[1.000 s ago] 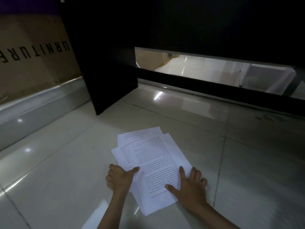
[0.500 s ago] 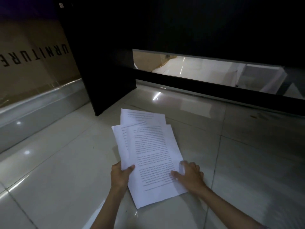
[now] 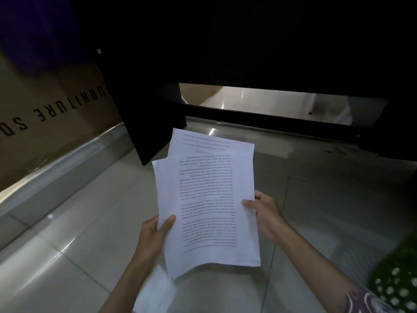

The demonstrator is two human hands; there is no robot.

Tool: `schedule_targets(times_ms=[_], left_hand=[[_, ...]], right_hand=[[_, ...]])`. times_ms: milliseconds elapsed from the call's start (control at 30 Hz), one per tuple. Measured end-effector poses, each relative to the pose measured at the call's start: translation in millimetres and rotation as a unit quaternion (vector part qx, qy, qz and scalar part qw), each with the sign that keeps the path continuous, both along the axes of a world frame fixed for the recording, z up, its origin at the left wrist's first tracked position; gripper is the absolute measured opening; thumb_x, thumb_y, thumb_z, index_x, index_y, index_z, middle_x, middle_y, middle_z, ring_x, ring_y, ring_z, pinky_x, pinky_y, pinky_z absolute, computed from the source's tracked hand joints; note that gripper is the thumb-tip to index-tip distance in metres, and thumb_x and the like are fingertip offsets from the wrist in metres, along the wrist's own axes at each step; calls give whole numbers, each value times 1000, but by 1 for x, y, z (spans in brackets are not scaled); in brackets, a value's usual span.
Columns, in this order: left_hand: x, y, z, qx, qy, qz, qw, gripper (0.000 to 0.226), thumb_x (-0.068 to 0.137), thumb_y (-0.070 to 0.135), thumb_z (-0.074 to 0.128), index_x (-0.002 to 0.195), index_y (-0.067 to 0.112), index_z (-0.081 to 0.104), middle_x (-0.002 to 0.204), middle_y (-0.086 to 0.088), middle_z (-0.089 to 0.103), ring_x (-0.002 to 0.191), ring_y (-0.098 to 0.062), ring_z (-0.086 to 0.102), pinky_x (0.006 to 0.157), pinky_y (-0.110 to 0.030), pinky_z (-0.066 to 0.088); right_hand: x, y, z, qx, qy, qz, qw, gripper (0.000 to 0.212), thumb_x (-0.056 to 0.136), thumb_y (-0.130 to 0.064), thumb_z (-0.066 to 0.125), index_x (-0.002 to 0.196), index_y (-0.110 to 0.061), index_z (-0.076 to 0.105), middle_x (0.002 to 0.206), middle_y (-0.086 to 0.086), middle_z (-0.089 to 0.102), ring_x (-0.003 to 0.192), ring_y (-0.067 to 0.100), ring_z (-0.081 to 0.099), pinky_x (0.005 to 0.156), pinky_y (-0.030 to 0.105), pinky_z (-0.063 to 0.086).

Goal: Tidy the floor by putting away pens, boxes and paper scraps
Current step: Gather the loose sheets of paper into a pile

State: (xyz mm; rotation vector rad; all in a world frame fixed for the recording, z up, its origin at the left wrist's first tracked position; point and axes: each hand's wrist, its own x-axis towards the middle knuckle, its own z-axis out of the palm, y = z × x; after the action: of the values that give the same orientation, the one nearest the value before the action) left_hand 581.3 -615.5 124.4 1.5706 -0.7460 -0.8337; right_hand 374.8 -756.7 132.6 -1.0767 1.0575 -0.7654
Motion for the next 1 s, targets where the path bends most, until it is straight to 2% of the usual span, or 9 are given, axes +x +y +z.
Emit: schedule_targets(times_ms=[133,267,400,533,600,700,800,900,1000], left_hand=[[-23,20,51,23,-1,14,1000,13,83,1,62,77,12,68,63,14,72,60,-2,69,51,-12,51],[-58,26,110,57,-15,5,998,6,78,-1,68,81,4,68,82,-3,72,77,-23,68,64,-29,56],[-109,16,185,56,-12,-61,996,18,77,-4,68,92,6,68,84,6,72,73,-4,70,57,-13,53],[-175,-4,248,51,-11,-123,991,20,79,-3,66,98,4,66,89,1,71,80,-9,69,61,-15,54],[-215,-14,270,44,-23,-163,985,14,80,-2,65,93,5,65,84,-1,70,66,-1,66,52,-11,49],[-273,-27,291,56,-52,-224,971,9,82,1,65,80,10,65,72,0,66,51,5,60,41,-7,38],[-328,-42,296,68,-77,-287,953,8,83,5,65,84,13,65,76,6,66,56,4,59,45,-8,40],[-377,-51,291,90,-69,-303,946,2,84,6,64,86,8,64,82,-3,65,60,-8,59,46,-18,46],[-411,-57,274,114,-73,-313,940,3,86,7,63,86,6,66,84,-8,66,63,-14,58,57,-32,53]], right_hand=[[-30,46,56,-101,45,-49,993,25,87,0,55,79,-22,63,81,0,68,69,11,64,66,25,51],[-72,75,113,-151,70,-112,980,28,87,0,57,71,-23,62,69,-9,68,65,6,62,61,22,48],[-130,89,184,-204,114,-196,952,30,83,3,61,65,-21,59,61,-10,60,55,-9,55,52,7,39],[-204,104,243,-243,166,-258,920,19,86,-6,60,69,-1,56,66,15,56,59,9,49,54,20,37],[-245,113,263,-242,179,-303,904,20,87,-10,62,73,2,57,73,23,57,65,18,51,57,25,40],[-299,121,279,-216,210,-359,883,20,86,-9,63,73,4,57,74,26,58,64,21,49,58,29,41],[-345,122,285,-205,244,-387,865,14,86,-8,61,74,-1,58,75,23,59,61,25,50,55,27,40],[-380,125,277,-190,258,-403,857,10,87,-7,60,78,-2,59,77,16,57,64,26,50,52,12,39],[-404,130,256,-163,264,-417,855,10,87,-7,59,78,-3,58,75,15,57,67,25,50,54,12,38]])
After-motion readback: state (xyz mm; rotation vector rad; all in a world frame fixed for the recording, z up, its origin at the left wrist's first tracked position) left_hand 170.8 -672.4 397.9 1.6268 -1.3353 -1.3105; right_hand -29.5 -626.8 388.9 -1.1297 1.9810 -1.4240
